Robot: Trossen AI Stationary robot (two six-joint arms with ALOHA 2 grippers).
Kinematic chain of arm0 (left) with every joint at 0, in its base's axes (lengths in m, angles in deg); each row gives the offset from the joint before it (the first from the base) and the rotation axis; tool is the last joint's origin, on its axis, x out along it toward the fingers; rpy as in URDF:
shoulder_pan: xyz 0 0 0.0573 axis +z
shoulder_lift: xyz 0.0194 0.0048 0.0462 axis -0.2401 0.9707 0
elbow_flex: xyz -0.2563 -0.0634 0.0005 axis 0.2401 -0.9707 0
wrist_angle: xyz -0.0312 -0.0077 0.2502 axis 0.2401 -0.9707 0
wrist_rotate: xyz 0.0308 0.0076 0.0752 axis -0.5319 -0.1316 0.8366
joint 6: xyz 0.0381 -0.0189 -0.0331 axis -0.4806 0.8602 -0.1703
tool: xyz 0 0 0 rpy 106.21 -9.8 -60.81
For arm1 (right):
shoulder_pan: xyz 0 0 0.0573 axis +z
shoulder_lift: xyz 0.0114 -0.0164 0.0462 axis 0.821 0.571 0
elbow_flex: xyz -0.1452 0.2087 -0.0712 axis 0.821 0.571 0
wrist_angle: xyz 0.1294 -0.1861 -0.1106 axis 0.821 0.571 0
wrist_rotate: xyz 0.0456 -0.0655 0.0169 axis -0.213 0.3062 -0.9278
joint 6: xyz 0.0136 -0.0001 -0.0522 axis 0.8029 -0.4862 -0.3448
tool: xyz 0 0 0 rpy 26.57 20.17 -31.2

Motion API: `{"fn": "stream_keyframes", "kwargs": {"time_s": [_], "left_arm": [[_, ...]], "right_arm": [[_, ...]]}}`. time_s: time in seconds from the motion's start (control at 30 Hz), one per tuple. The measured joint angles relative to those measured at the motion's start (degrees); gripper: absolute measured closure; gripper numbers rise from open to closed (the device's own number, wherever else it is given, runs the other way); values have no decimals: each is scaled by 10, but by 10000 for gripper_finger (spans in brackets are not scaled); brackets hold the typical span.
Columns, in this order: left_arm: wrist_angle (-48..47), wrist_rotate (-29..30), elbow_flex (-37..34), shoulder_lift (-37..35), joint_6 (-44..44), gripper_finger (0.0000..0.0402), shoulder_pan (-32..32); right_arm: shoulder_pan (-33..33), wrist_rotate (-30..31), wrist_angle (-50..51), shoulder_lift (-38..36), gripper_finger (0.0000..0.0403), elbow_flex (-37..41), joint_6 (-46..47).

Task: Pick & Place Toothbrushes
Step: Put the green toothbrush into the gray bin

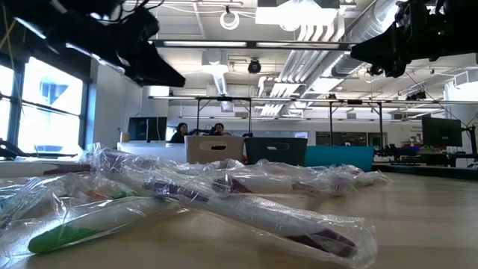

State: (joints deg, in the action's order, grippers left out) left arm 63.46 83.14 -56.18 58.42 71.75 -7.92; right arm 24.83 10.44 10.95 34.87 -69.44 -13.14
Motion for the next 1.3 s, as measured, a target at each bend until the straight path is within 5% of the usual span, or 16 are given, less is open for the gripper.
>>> {"fn": "stream_keyframes", "kwargs": {"time_s": [0.7, 1.3], "left_arm": [[-250, -101, 270, 212, -284, 265, 0], [-221, -108, 287, 350, -367, 265, 0]], "right_arm": [[0, 0, 3, 41, 310, 0, 0], [0, 0, 4, 51, 310, 0, 0]]}}
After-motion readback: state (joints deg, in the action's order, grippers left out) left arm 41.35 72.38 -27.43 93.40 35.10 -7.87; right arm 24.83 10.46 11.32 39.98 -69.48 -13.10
